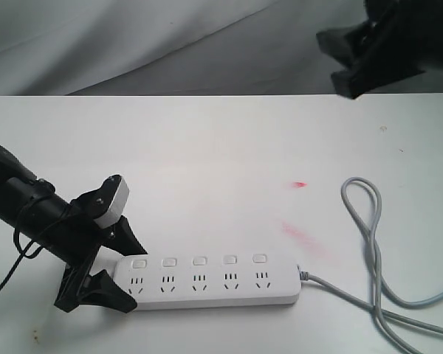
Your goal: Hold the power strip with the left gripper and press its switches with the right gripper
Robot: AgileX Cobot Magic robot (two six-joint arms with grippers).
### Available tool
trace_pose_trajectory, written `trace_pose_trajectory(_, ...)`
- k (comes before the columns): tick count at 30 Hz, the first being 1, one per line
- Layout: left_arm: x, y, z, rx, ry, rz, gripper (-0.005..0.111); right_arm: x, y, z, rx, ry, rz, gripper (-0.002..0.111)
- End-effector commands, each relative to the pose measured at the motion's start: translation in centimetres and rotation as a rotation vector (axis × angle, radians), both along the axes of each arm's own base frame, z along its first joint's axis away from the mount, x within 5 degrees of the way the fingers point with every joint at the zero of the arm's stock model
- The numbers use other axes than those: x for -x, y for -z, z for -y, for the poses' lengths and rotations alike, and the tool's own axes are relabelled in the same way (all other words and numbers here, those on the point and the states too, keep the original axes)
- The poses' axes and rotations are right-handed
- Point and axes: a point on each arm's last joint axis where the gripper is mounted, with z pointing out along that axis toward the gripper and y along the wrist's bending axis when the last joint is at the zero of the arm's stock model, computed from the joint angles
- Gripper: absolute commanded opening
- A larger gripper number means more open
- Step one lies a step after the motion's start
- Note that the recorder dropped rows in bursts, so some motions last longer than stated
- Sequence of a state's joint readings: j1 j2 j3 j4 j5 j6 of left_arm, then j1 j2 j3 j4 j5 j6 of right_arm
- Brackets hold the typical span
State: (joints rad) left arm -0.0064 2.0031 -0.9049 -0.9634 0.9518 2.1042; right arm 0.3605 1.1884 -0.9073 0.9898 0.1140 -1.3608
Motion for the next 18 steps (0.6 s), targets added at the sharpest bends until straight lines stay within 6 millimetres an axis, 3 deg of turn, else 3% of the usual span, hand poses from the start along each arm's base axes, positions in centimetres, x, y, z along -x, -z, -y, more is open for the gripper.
trace_pose_trajectory(1, -0.1, 0.0, 0.0, -0.011, -0.005, 0.001, 0.0, 2.4, -3.0, 1.2, -0.056, 0.033, 0.117, 0.059)
trace_pose_trajectory(3, -0.1, 0.0, 0.0, -0.011, -0.005, 0.001, 0.0, 3.3, -3.8, 1.4, -0.106, 0.027, 0.124, 0.055)
trace_pose_trajectory(10, -0.1, 0.0, 0.0, -0.011, -0.005, 0.001, 0.0, 6.0, -5.4, 1.8, -0.244, -0.018, 0.11, 0.002)
trace_pose_trajectory(18, -0.1, 0.0, 0.0, -0.011, -0.005, 0.001, 0.0, 8.4, -6.5, 2.1, -0.295, -0.081, 0.111, 0.0)
